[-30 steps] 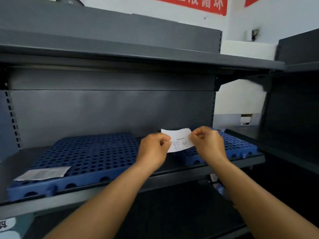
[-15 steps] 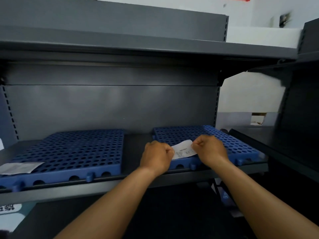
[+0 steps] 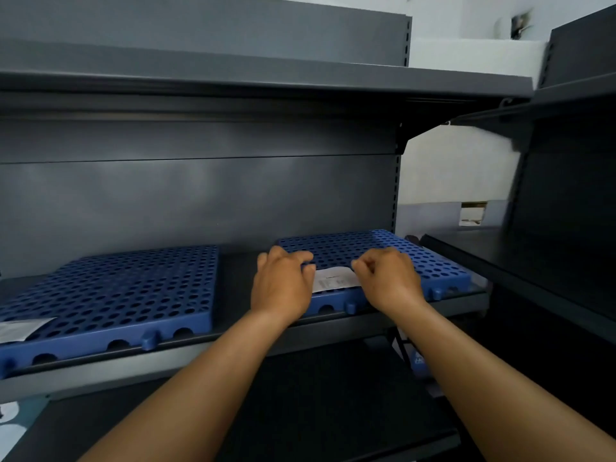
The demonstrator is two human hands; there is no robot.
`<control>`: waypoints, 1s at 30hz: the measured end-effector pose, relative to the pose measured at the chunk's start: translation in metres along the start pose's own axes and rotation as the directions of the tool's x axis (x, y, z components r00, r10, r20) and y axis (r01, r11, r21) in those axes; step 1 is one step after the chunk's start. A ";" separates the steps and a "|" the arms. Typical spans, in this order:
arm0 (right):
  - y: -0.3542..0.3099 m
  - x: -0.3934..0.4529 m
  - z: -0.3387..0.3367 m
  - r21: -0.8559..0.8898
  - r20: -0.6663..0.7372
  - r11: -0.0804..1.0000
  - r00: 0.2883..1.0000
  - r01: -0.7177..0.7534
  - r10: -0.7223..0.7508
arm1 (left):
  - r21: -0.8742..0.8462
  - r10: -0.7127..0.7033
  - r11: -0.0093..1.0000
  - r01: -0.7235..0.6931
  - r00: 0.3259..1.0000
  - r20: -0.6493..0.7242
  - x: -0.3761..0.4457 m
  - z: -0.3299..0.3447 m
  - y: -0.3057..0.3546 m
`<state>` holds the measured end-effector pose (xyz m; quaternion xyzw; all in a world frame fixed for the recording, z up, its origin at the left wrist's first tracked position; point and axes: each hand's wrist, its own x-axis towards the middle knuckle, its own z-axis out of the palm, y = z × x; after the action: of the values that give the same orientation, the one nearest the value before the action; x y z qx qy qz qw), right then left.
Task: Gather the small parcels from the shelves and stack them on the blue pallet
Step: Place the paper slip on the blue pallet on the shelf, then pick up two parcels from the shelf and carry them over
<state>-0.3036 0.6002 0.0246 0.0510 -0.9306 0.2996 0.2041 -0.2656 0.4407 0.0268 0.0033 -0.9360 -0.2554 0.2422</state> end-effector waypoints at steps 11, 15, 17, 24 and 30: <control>-0.005 -0.077 -0.057 -0.319 -0.124 0.940 0.989 -0.122 0.086 | -0.043 0.379 0.924 -0.380 0.896 0.232 -0.035 -0.011 0.042; -0.006 -0.133 -0.083 -0.383 -0.150 0.886 0.964 -0.259 0.217 | -0.083 0.463 0.883 -0.462 0.825 0.324 -0.062 -0.013 0.052; -0.006 -0.165 -0.097 -0.405 -0.165 0.852 0.943 -0.333 0.290 | -0.140 0.502 0.862 -0.487 0.784 0.365 -0.081 -0.013 0.062; -0.006 -0.264 -0.150 -0.436 -0.260 0.726 0.847 -0.531 0.463 | -0.348 0.641 0.767 -0.539 0.666 0.382 -0.147 -0.013 0.117; 0.002 -0.316 -0.196 -0.419 -0.391 0.636 0.761 -0.648 0.518 | -0.439 0.770 0.638 -0.633 0.517 0.374 -0.189 -0.013 0.164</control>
<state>0.0525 0.7064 0.0378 -0.3486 -0.9098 0.0839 0.2093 -0.0739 0.6015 0.0295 -0.4785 -0.8432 -0.2389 0.0548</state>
